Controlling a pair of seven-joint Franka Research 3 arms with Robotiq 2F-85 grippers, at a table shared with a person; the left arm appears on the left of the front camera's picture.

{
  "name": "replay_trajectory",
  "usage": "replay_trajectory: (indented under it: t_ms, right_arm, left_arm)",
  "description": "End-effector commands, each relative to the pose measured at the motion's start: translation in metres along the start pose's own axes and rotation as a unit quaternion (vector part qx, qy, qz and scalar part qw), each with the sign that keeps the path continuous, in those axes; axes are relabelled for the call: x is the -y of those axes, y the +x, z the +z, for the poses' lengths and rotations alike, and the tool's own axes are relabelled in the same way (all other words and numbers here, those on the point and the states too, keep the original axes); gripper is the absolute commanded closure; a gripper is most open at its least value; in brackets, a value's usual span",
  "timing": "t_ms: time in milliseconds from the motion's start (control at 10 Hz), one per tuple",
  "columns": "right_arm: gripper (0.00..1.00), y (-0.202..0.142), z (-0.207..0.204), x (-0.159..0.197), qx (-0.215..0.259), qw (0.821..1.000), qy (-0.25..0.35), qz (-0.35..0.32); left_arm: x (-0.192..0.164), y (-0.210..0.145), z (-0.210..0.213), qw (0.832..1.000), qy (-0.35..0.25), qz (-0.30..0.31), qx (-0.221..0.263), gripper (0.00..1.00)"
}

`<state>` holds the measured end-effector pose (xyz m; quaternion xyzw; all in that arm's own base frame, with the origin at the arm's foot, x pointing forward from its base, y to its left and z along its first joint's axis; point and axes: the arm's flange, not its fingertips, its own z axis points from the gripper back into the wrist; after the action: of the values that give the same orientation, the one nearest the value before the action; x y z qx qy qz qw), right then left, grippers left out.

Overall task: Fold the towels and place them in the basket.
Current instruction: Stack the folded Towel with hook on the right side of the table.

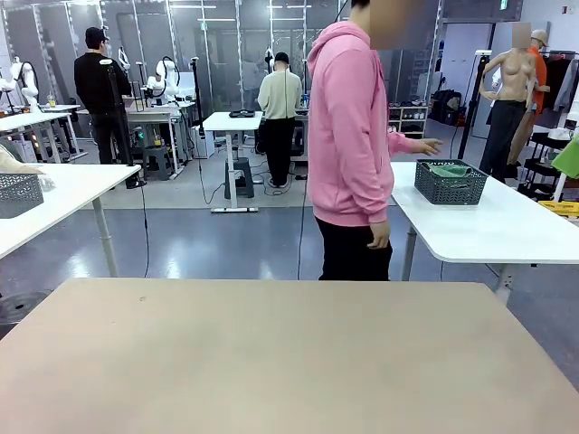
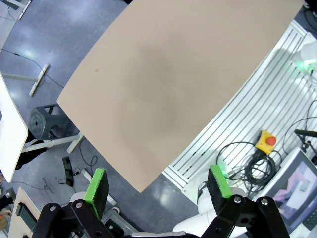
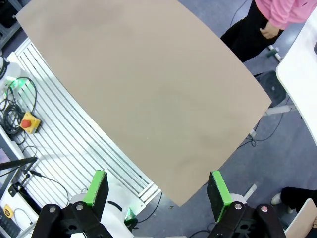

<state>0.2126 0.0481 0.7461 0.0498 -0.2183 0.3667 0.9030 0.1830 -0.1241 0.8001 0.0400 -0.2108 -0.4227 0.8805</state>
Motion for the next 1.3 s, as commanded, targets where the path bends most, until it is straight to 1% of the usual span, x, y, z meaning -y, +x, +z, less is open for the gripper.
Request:
replay_trajectory:
  t_ms: [0, 1200]
  right_arm:
    - [0.0, 0.0007, 0.0005, 0.0007, 0.004, 1.0, 0.0, 0.0]
    - [0.0, 0.0007, 0.0005, 0.0007, 0.004, 1.0, 0.0, 0.0]
  left_arm:
    - [0.0005, -0.0015, -0.001, 1.0, 0.005, 0.0, 0.004, 0.0]
    - [0.0005, -0.0015, -0.001, 1.0, 0.005, 0.0, 0.004, 0.0]
